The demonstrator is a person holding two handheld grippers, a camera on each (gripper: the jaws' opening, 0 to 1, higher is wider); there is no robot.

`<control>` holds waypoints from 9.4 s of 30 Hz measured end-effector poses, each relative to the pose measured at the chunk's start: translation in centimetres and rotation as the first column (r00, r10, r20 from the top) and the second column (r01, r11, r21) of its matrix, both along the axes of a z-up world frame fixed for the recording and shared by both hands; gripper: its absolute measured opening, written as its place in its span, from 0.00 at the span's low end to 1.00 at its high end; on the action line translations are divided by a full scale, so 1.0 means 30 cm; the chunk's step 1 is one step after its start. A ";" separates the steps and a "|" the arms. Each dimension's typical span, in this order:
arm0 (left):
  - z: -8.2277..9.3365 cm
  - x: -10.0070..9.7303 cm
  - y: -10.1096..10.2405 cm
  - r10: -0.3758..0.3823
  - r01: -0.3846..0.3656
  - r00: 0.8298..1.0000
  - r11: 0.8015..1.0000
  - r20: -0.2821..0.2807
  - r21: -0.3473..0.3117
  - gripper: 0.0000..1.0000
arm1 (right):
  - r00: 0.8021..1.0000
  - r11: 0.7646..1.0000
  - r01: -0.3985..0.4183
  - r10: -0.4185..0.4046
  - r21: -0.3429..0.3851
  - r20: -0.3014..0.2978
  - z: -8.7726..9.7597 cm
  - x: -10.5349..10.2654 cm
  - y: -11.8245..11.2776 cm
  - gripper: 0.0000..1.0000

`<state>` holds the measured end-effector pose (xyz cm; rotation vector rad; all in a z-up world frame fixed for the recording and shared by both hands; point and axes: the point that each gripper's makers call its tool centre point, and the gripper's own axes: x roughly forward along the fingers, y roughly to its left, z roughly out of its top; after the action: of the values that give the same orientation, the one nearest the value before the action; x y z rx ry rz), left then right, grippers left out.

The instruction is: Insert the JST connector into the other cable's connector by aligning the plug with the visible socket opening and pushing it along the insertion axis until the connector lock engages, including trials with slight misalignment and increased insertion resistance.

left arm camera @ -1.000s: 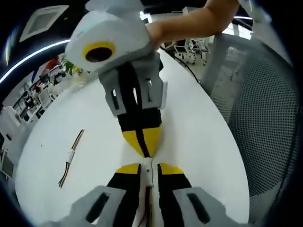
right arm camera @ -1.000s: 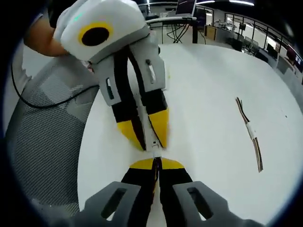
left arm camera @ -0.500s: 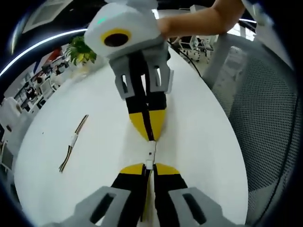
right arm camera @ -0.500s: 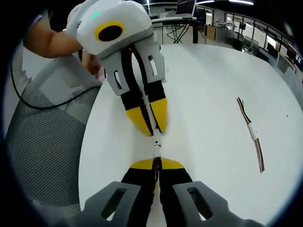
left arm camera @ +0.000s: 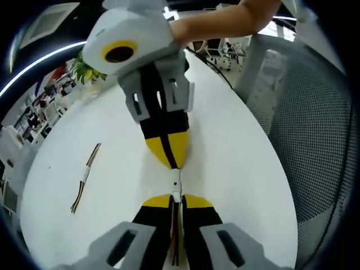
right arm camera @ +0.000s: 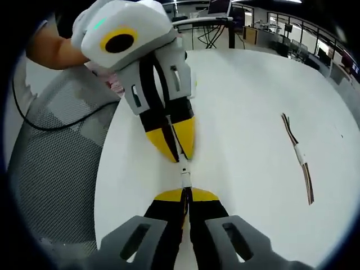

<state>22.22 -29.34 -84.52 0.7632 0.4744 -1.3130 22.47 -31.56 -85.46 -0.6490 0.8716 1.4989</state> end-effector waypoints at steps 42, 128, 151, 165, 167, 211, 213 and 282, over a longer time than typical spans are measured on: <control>0.016 0.018 -0.009 0.129 -0.164 0.975 0.968 -0.179 -0.192 0.08 | 0.993 0.913 -0.095 0.057 0.397 0.108 0.050 -0.008 0.013 0.08; 0.002 0.069 -0.041 0.116 -0.123 0.991 0.987 -0.074 -0.103 0.00 | 0.992 0.990 0.058 -0.072 0.129 0.101 0.009 0.057 0.030 0.03; -0.006 0.072 -0.042 0.118 -0.124 0.991 0.988 -0.071 -0.096 0.00 | 0.989 0.978 0.134 -0.142 0.157 0.044 0.012 0.058 0.032 0.02; 0.012 0.092 -0.048 0.095 -0.102 0.993 0.990 -0.075 -0.093 0.00 | 0.979 0.957 0.202 -0.206 0.209 -0.005 0.028 0.072 0.022 0.03; 0.026 0.117 -0.047 0.104 -0.110 0.992 0.989 -0.071 -0.101 0.00 | 0.975 0.950 0.216 -0.221 0.227 -0.003 0.044 0.098 0.021 0.03; 0.004 0.310 -0.048 0.102 -0.103 0.993 0.994 -0.054 -0.026 0.06 | 0.931 0.916 0.329 -0.356 0.230 0.085 0.021 0.302 -0.002 0.07; 0.004 0.305 -0.049 0.103 -0.105 0.993 0.994 -0.054 -0.024 0.06 | 0.932 0.918 0.324 -0.352 0.229 0.089 0.022 0.300 -0.004 0.08; 0.410 -0.323 0.605 0.857 -0.883 0.274 0.045 -0.437 -0.467 1.00 | 0.471 0.445 0.740 -0.878 0.505 0.084 0.445 -0.095 -0.544 0.90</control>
<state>12.53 -11.20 -72.21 -0.2617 0.3511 -0.1685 19.63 -47.90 -72.12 -0.0766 0.4404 0.5648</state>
